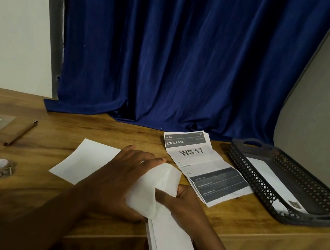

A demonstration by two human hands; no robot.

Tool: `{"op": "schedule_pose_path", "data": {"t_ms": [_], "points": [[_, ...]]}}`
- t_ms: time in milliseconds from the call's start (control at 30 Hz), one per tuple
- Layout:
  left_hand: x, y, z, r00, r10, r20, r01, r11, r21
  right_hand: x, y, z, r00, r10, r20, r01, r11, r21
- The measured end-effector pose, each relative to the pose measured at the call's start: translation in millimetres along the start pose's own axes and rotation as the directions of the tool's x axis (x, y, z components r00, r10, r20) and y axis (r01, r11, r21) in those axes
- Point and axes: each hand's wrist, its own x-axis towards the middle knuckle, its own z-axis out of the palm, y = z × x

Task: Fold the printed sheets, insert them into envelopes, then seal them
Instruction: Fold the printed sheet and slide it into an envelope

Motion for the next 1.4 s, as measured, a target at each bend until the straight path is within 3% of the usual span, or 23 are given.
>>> {"op": "schedule_pose_path", "data": {"t_ms": [500, 867, 1000, 1067, 1200, 1400], "points": [[-2, -5, 2, 0.997, -0.045, -0.058, 0.042, 0.998, -0.040, -5, -2, 4, 0.999, -0.043, -0.020, 0.045, 0.997, 0.069], [0, -2, 2, 0.993, 0.018, -0.117, -0.017, 1.000, 0.003, -9, -12, 3, 0.998, 0.064, 0.009, -0.064, 0.995, 0.071], [-1, -9, 2, 0.982, -0.028, -0.184, 0.029, 1.000, -0.002, -13, -8, -10, 0.999, 0.004, 0.041, -0.009, 0.993, 0.116], [-1, -12, 3, 0.977, -0.058, -0.204, 0.063, 0.998, 0.019, -16, -3, -21, 0.999, -0.050, -0.009, 0.051, 0.990, 0.132], [0, -17, 6, 0.965, -0.108, -0.240, 0.122, 0.991, 0.045, -23, -3, -54, 0.962, -0.232, -0.144, 0.234, 0.972, 0.000], [2, -19, 9, 0.962, -0.115, -0.249, 0.141, 0.986, 0.089, -37, -24, -92, 0.950, -0.294, -0.105, 0.287, 0.955, -0.080]]}}
